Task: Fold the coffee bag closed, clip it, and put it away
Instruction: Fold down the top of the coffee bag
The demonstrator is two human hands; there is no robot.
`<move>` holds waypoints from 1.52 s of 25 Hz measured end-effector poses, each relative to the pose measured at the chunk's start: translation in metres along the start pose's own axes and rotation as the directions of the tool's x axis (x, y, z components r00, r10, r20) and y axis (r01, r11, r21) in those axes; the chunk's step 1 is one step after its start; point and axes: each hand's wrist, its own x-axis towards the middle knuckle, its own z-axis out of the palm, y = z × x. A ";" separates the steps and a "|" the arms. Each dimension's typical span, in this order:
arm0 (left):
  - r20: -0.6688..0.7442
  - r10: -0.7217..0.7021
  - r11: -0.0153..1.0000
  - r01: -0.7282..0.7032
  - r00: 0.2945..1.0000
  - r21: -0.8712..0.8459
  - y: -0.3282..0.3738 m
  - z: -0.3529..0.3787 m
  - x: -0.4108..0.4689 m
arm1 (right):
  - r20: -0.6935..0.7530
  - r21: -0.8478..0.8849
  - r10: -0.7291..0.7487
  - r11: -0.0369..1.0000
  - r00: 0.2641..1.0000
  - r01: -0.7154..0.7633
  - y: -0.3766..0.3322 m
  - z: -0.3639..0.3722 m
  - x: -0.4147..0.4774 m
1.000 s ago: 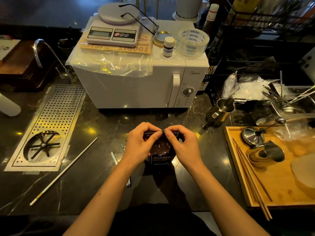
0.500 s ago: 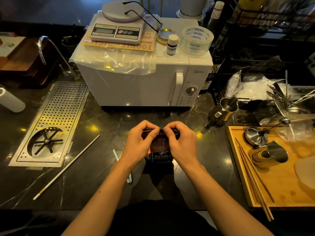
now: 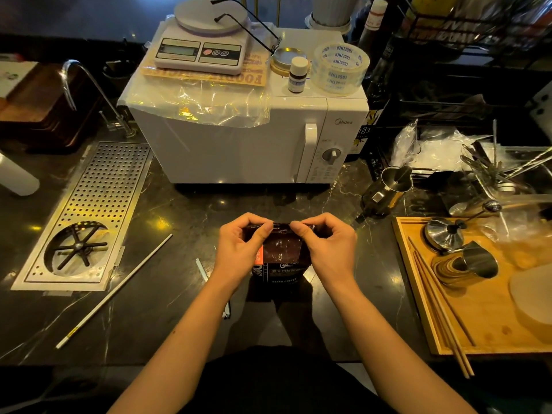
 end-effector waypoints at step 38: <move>-0.021 0.018 0.998 -0.016 1.000 0.063 0.000 -0.022 -0.005 | 0.216 -0.141 -0.144 0.974 0.966 0.176 -0.010 -0.001 0.006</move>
